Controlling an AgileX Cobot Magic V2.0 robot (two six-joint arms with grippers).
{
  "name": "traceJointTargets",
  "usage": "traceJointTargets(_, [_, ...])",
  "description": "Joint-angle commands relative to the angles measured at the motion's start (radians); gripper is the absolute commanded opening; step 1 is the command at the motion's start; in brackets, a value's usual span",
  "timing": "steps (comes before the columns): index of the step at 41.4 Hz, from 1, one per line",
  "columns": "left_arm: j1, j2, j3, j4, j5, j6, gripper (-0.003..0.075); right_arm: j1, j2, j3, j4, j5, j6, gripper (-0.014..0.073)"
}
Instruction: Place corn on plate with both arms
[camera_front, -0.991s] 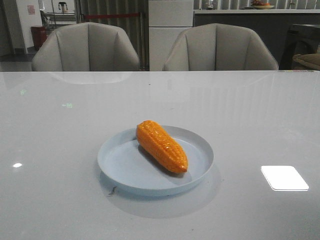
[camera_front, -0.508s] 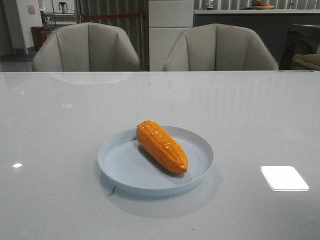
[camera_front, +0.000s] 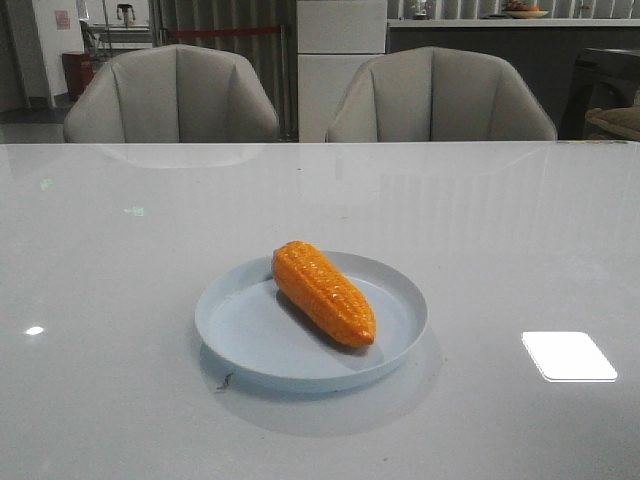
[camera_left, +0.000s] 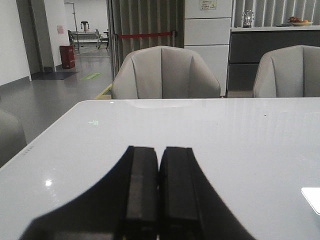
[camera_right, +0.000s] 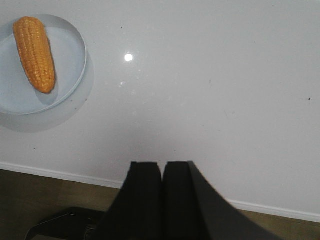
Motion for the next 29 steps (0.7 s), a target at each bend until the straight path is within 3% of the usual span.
traceJointTargets(1, [-0.007,-0.015,0.036,-0.001,-0.078,-0.007,0.009,0.0,0.001,-0.024,-0.003,-0.055,-0.002,0.0056])
traceJointTargets(17, [-0.007,-0.015,0.036,-0.001,-0.078,-0.007,0.009,0.0,-0.018,-0.024,-0.03,-0.057,-0.002,0.0056])
traceJointTargets(22, [-0.007,-0.015,0.036,-0.001,-0.078,-0.007,0.009,0.0,-0.095,-0.024,-0.029,-0.071,-0.002,0.0056])
traceJointTargets(29, [-0.007,-0.015,0.036,-0.001,-0.078,-0.007,0.009,0.0,-0.24,-0.023,-0.124,-0.136,-0.002,0.0056])
